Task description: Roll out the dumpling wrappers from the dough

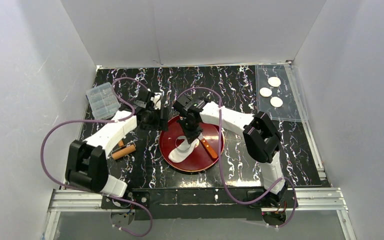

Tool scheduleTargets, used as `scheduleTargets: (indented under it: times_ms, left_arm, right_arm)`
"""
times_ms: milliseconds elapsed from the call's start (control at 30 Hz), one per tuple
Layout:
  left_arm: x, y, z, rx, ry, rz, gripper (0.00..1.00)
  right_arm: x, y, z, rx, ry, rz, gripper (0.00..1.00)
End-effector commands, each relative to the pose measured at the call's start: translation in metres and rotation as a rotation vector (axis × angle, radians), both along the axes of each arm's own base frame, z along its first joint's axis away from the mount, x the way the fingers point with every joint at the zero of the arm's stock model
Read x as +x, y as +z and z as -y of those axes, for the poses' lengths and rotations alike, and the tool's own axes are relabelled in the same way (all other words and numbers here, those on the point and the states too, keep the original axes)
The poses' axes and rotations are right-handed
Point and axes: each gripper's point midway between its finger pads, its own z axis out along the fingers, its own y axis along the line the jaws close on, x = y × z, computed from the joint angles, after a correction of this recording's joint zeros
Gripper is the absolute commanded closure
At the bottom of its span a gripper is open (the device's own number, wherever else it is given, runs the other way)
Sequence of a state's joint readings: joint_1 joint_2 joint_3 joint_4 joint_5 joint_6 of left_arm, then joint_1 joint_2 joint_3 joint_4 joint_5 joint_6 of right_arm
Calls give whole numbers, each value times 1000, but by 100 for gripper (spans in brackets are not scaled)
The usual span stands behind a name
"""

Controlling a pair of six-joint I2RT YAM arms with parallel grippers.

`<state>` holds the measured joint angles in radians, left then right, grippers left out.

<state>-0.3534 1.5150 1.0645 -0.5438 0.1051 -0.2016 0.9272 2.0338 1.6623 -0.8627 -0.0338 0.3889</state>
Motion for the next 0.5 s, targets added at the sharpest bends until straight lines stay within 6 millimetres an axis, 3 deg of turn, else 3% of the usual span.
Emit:
scheduleTargets:
  times_ms: [0,100,200,233,367,467]
  left_arm:
    - [-30,6,11,-125,19,-22,31]
    - [-41,2,20,-189,22,-57,35]
    - [-45,0,31,-245,28,-111,51]
    - [-46,-2,33,-251,34,-134,52]
    - [-53,-9,51,-263,-7,-198,49]
    - [-60,-13,61,-261,-40,-210,38]
  right_arm:
    - [2,9,2,28,2,30,99]
    - [1,5,4,23,-6,30,99]
    - [4,-4,10,-15,-18,41,99]
    - [7,-6,12,-32,-26,58,99]
    - [11,-10,13,-38,-56,75,99]
    - [13,-19,16,-64,-67,78,99]
